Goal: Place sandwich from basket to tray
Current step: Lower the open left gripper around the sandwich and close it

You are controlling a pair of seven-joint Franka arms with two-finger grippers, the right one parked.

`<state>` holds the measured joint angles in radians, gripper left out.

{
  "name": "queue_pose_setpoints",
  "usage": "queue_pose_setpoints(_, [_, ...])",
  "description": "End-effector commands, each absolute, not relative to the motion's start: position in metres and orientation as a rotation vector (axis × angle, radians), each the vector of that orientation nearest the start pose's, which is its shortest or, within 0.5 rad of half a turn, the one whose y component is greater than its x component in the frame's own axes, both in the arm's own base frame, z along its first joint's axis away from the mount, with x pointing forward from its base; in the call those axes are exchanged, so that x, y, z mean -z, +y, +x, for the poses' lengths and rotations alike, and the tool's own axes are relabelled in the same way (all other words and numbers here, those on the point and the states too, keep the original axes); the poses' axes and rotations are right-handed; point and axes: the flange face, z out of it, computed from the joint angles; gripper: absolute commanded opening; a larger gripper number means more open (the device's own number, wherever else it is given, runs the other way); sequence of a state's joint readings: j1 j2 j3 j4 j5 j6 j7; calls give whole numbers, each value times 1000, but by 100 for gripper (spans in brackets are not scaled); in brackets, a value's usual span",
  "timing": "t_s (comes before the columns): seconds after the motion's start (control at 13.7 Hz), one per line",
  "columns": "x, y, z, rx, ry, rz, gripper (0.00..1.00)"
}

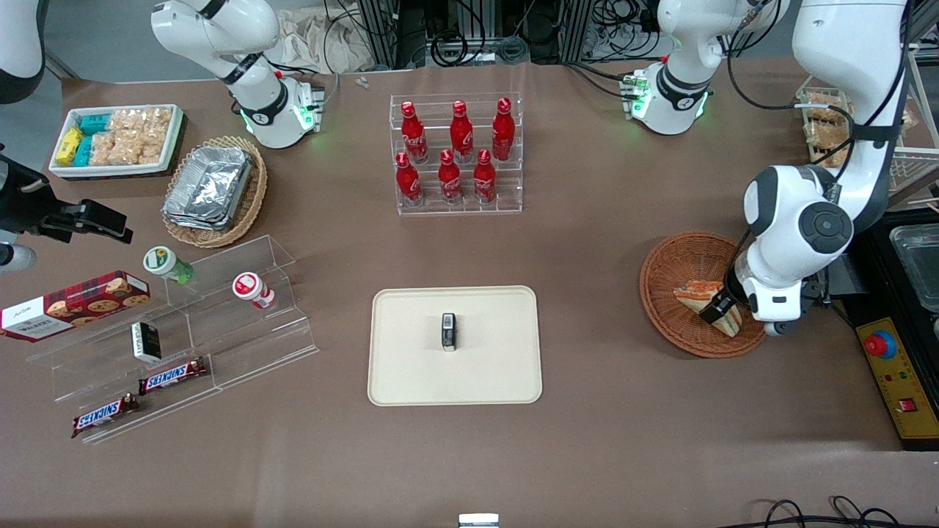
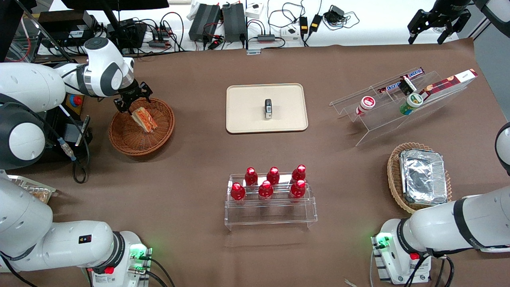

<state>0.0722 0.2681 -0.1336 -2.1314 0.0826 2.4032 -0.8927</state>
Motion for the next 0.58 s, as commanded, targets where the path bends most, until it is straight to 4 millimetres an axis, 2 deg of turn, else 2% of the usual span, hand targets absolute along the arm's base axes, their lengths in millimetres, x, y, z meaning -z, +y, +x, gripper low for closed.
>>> queue_pose_setpoints(0.0, [-277,-33,570,29,-1239,-2893,100])
queue_pose_setpoints(0.51, [-260,-32,571,1,-1288,-2894,98])
